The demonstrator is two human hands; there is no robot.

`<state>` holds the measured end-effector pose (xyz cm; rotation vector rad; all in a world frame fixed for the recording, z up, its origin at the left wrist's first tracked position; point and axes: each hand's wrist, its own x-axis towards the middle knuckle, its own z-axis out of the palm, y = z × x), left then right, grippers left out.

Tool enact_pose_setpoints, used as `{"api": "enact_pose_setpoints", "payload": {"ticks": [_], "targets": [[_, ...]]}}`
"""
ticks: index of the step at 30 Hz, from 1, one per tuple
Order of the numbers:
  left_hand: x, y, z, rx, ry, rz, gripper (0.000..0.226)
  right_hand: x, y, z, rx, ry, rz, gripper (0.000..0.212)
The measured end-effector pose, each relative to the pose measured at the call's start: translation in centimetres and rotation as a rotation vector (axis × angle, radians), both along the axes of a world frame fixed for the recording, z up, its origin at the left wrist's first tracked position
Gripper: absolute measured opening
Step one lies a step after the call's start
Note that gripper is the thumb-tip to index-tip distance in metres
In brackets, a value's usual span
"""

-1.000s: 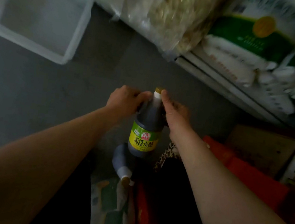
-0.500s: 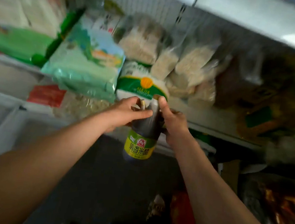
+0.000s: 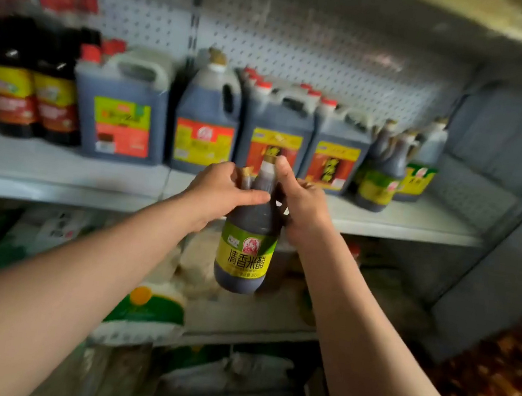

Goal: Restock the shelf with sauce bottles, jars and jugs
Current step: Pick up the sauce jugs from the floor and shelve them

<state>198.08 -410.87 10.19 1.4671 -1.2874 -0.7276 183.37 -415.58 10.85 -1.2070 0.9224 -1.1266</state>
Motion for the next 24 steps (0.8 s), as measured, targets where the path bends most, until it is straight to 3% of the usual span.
{"api": "enact_pose_setpoints", "payload": {"ticks": [3, 7, 10, 14, 18, 24], "targets": [[-4.2, -5.3, 3.3, -0.047, -0.001, -0.085, 0.042, -4.4, -5.1, 3.0, -0.079, -0.105, -0.020, 0.060], [-10.6, -12.3, 6.0, -0.065, -0.019, -0.147, 0.049, -10.8, -12.7, 5.1, -0.172, -0.120, -0.049, 0.080], [-15.2, -16.6, 7.0, -0.070, 0.009, -0.167, 0.061, -15.6, -17.0, 5.4, -0.221, -0.137, -0.054, 0.092], [-20.1, -21.3, 6.7, -0.092, -0.021, -0.149, 0.057, -21.0, -21.7, 4.4, -0.274, -0.138, -0.070, 0.105], [-23.6, -24.0, 6.0, -0.124, -0.111, -0.097, 0.044, -23.8, -24.9, 2.9, -0.287, -0.153, -0.053, 0.091], [-25.2, -25.6, 4.7, -0.154, -0.211, -0.056, 0.046, -25.2, -26.1, 1.8, -0.295, -0.112, -0.025, 0.075]]}}
